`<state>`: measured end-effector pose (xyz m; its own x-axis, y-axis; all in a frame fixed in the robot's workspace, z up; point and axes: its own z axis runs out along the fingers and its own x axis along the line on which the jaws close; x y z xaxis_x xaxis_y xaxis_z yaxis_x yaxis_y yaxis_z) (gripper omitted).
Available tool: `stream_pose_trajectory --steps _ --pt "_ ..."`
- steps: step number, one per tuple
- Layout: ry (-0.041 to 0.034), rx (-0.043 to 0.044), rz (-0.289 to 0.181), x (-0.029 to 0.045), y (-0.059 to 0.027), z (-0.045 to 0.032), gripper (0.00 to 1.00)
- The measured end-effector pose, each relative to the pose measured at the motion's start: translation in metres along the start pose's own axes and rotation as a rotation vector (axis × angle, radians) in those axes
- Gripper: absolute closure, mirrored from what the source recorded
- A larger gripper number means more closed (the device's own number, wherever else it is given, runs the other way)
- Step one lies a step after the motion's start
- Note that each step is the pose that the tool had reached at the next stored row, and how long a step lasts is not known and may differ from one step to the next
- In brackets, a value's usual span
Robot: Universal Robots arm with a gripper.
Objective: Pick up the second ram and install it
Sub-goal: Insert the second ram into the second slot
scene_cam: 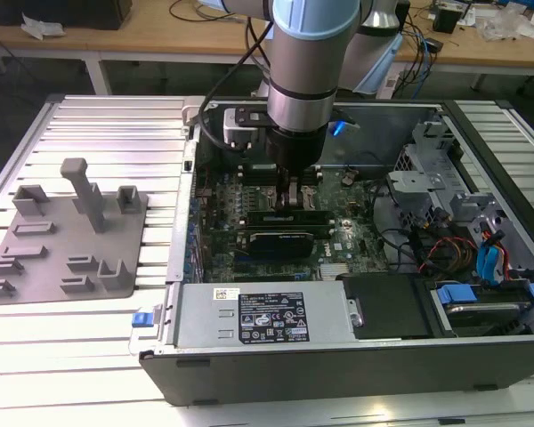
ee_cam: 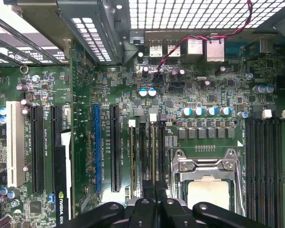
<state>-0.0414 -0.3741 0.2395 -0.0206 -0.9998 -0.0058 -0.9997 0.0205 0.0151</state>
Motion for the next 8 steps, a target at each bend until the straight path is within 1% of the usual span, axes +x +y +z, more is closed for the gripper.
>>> stream_pose_trajectory --steps 2,5,8 --pt "-0.0028 0.0 0.0 -0.0001 0.0001 0.0 0.91" --pt "-0.0027 -0.0001 0.0 0.0 0.0002 0.0001 0.91" --pt "-0.0049 -0.0001 0.0 0.0 0.0004 0.0009 0.91"
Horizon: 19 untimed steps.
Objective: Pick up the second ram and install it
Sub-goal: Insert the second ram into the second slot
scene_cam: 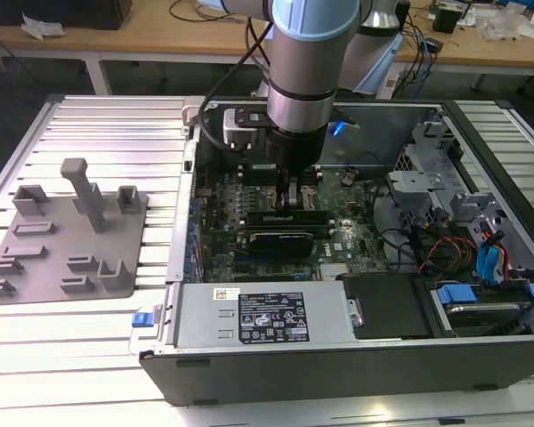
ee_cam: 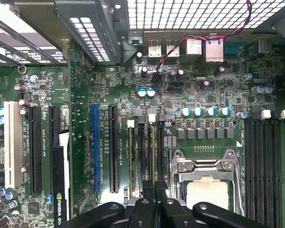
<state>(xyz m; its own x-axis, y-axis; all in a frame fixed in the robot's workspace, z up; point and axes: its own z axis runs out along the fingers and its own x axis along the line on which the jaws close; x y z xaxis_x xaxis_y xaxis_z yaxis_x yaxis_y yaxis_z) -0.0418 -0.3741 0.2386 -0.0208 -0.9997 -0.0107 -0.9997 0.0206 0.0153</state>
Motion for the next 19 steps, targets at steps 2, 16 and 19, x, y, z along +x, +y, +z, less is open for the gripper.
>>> stream_pose_trajectory --steps 2,16,19 --pt "-0.0001 0.0 0.0 0.0 0.0 0.0001 0.91" --pt "-0.0049 -0.0052 0.0 -0.0003 -0.0002 0.0013 0.91" --pt "-0.0049 -0.0053 0.0 -0.0003 -0.0006 0.0013 0.91"
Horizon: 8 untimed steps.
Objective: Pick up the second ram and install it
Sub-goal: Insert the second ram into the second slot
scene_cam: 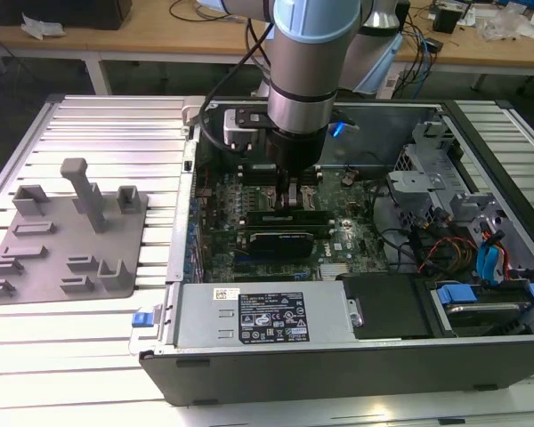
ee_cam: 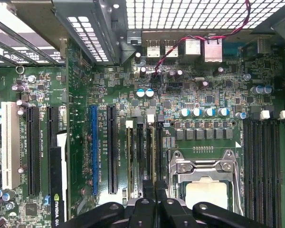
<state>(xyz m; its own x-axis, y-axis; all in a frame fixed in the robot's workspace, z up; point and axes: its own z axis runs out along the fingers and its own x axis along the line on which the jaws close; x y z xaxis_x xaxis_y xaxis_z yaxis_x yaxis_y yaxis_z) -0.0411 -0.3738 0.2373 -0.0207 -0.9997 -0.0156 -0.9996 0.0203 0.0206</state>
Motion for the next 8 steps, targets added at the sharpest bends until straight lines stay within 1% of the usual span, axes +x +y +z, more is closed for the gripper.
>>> stream_pose_trajectory --steps 3,8 --pt "0.0002 -0.0001 -0.01 0.0 0.0 0.0001 0.91" --pt "0.0003 -0.0002 -0.01 0.0 0.0 0.0016 0.91"
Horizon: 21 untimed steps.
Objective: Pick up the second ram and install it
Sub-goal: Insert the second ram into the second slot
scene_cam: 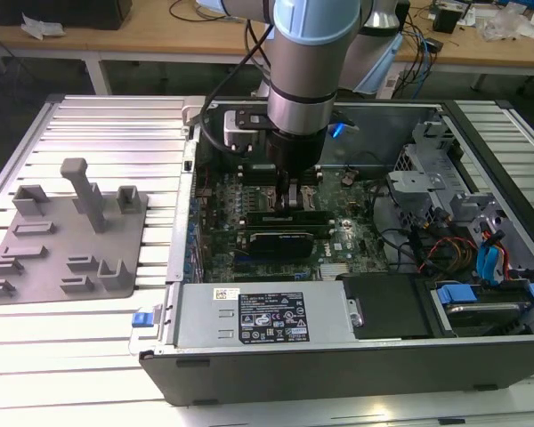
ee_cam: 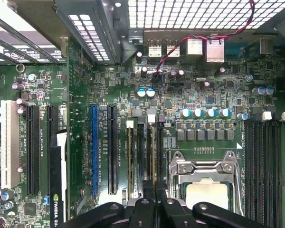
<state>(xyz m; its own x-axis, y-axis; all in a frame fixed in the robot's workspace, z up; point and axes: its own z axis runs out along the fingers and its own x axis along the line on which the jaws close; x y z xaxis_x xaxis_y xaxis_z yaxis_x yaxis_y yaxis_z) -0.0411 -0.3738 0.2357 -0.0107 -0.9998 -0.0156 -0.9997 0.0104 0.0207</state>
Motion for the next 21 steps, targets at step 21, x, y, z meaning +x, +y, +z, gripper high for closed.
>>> stream_pose_trajectory --steps 21 --pt "-0.0016 -0.0032 0.0 0.0 0.0 -0.0004 0.91"
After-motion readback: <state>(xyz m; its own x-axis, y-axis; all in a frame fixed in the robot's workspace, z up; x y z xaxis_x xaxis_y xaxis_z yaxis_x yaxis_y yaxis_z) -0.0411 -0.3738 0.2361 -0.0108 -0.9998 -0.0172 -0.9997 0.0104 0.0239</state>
